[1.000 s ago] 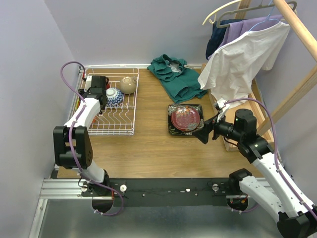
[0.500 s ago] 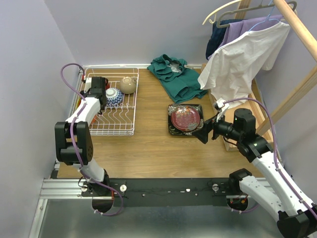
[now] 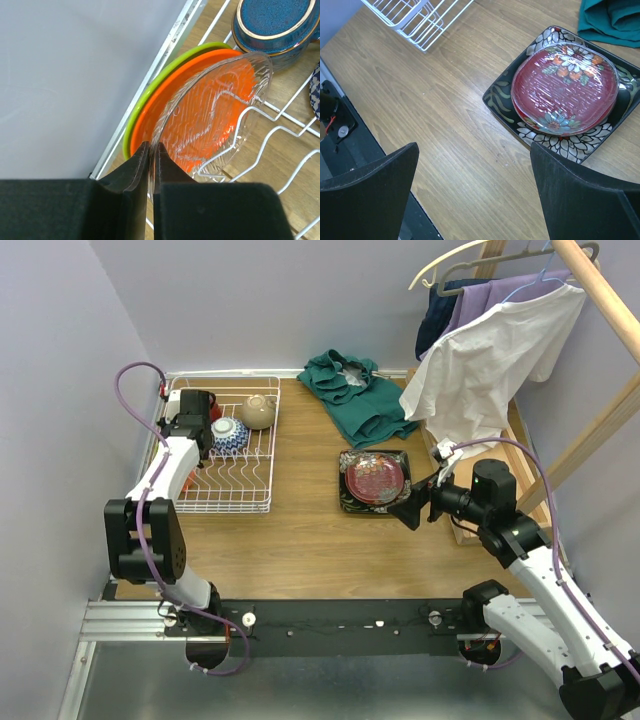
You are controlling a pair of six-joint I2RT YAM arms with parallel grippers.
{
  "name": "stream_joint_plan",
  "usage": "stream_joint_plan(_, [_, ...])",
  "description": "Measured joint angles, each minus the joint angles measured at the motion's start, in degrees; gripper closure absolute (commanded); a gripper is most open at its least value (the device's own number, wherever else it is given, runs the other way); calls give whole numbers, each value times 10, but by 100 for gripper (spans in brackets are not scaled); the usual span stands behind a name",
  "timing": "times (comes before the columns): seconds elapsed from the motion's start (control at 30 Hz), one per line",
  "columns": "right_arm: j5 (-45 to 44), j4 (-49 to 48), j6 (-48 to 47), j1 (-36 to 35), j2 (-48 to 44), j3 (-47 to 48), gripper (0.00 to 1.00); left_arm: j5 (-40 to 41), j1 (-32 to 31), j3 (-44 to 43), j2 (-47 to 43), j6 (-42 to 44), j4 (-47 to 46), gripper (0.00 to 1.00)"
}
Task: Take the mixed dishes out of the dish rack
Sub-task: Pick up the plate from the dish rack.
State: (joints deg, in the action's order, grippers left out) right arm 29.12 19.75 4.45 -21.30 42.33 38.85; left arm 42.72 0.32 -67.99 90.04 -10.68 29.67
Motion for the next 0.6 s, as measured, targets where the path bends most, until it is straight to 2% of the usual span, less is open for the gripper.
stream_joint_plan(0.33, [0, -4, 0, 0, 0, 0, 0, 43, -20, -18, -31, 41, 27, 96])
stream_joint_plan(0.6, [0, -4, 0, 0, 0, 0, 0, 76, -54, -70, -69, 68, 41, 96])
